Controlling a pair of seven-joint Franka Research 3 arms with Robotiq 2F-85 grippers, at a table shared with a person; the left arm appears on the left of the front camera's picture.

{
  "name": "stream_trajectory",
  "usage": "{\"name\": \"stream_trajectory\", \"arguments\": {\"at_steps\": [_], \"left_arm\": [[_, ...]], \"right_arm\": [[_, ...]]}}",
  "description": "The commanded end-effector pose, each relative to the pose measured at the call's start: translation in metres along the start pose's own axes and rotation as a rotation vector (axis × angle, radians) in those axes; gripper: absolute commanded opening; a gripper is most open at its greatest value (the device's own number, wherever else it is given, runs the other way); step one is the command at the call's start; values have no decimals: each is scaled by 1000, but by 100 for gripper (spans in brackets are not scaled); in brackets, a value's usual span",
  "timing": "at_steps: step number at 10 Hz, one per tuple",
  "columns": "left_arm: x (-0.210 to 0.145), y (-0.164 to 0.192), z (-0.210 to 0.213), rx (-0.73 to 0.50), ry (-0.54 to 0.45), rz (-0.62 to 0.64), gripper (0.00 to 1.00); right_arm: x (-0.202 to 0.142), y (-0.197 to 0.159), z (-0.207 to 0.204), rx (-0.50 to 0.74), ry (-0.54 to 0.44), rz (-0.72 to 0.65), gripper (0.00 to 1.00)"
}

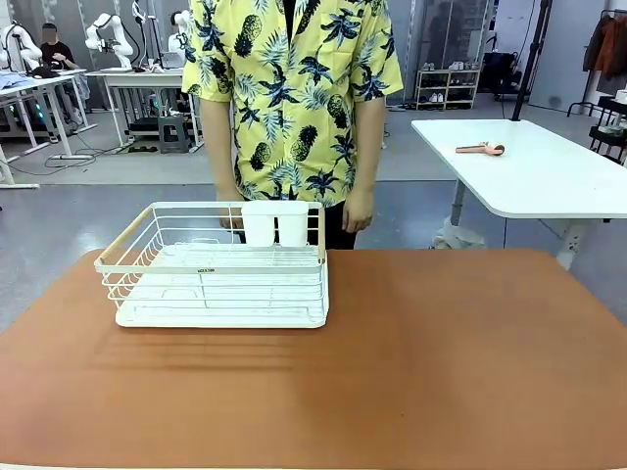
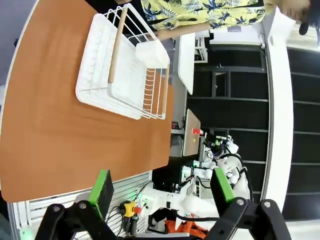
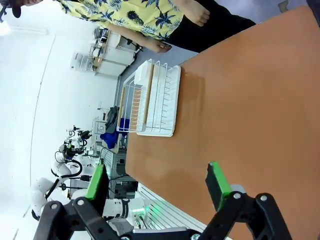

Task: Clean the table.
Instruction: Pick up the Lint Roller when the human hands it over.

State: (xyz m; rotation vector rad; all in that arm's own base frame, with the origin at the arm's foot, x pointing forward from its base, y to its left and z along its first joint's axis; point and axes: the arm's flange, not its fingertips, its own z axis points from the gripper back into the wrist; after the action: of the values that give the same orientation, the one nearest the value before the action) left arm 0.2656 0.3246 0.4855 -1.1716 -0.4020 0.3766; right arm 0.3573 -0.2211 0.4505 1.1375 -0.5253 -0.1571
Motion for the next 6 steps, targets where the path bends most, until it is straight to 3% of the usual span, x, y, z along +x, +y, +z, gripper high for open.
{"name": "stream_trajectory", "arguments": {"at_steps": [1,6], "left_arm": [[-1,2,-9,-9,15,-13,100],[-1,2,-9,-9,15,-13,100]], "right_arm": [[1,4,-2,2,4,8,100],[1,4,-2,2,4,8,100]]}}
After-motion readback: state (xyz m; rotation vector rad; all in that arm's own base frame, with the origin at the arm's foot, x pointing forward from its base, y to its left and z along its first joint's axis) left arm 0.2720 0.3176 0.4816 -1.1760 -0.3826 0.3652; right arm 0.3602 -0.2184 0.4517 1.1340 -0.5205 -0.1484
